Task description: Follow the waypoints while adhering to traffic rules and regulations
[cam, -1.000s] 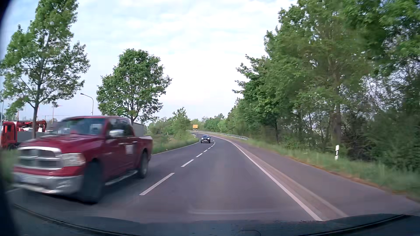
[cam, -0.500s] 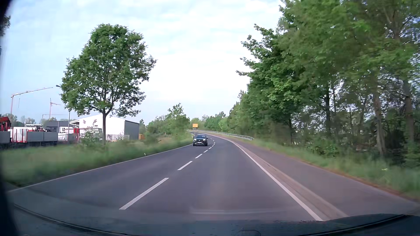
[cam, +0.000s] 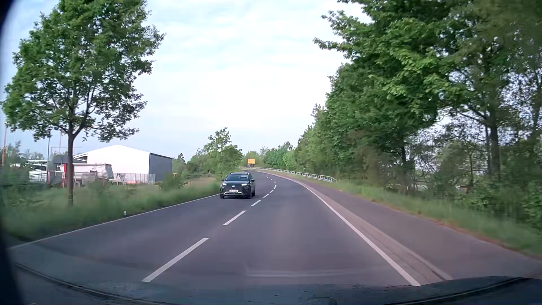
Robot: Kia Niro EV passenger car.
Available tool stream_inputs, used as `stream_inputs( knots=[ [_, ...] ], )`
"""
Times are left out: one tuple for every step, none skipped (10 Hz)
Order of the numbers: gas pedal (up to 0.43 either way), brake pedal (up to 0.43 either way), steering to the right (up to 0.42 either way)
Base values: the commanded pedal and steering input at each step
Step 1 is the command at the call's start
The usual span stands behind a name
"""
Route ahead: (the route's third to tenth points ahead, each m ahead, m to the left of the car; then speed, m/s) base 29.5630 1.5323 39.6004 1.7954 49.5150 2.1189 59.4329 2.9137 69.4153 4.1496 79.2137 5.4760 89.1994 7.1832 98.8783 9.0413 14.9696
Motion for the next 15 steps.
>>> stream_inputs(
  knots=[
    [0.157,0.0,-0.001],
    [0.157,0.0,-0.001],
    [0.157,0.0,-0.001],
    [0.157,0.0,-0.001],
    [0.157,0.0,-0.001],
    [0.157,0.0,-0.001],
    [0.157,0.0,-0.002],
    [0.157,0.0,-0.002],
    [0.157,0.0,-0.002],
    [0.157,0.0,-0.002],
    [0.157,0.0,-0.002],
    [0.157,0.0,-0.002],
    [0.157,0.0,-0.002],
    [0.157,0.0,-0.002],
    [0.157,0.0,-0.002]
  ],
)
